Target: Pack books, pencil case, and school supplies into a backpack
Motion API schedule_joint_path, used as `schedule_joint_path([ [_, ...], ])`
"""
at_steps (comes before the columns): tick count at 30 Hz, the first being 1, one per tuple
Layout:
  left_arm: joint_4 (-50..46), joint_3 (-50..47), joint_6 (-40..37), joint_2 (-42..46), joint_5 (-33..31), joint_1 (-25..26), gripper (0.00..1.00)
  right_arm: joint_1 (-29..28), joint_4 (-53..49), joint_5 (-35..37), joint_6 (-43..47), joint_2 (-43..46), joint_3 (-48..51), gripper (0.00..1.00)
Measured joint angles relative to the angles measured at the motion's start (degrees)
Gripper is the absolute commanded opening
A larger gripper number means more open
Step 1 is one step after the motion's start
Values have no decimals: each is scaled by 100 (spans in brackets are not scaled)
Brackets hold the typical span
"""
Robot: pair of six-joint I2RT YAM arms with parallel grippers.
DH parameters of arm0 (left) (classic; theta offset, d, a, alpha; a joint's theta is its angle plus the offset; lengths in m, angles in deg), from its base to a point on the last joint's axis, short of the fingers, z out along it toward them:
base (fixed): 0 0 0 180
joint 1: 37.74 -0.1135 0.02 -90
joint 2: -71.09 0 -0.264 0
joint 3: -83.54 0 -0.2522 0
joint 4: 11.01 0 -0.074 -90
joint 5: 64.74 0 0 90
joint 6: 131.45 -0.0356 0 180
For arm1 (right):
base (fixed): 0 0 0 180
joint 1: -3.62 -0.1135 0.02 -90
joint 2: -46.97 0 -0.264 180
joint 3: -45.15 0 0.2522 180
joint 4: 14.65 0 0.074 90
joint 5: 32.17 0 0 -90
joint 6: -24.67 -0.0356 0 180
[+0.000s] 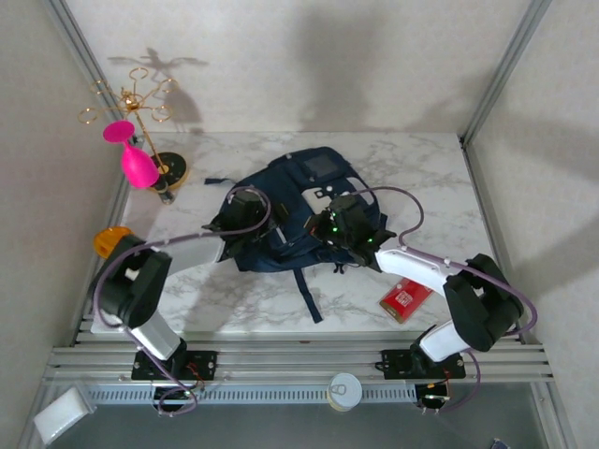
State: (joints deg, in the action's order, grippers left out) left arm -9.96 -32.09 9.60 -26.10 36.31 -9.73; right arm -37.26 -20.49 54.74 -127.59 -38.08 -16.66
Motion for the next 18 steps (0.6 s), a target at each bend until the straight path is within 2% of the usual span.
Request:
schedule_joint_path([
  [4, 162, 682, -166, -568, 186, -50, 66, -81, 0, 402, -59, 7, 13, 0],
  [8, 188, 955, -365, -535, 269, -160, 72, -160, 4, 461, -107, -109, -35, 0],
  [11, 9, 721, -343, -48, 216, -173, 73, -164, 44, 442, -199, -153, -68, 0],
  [14, -267, 120, -192, 870, 15, -68, 72, -131, 85, 350, -345, -151, -70, 0],
  [18, -848, -319, 81, 1965, -455, 391, 71, 50, 402, 9, -695, -37, 44, 0],
])
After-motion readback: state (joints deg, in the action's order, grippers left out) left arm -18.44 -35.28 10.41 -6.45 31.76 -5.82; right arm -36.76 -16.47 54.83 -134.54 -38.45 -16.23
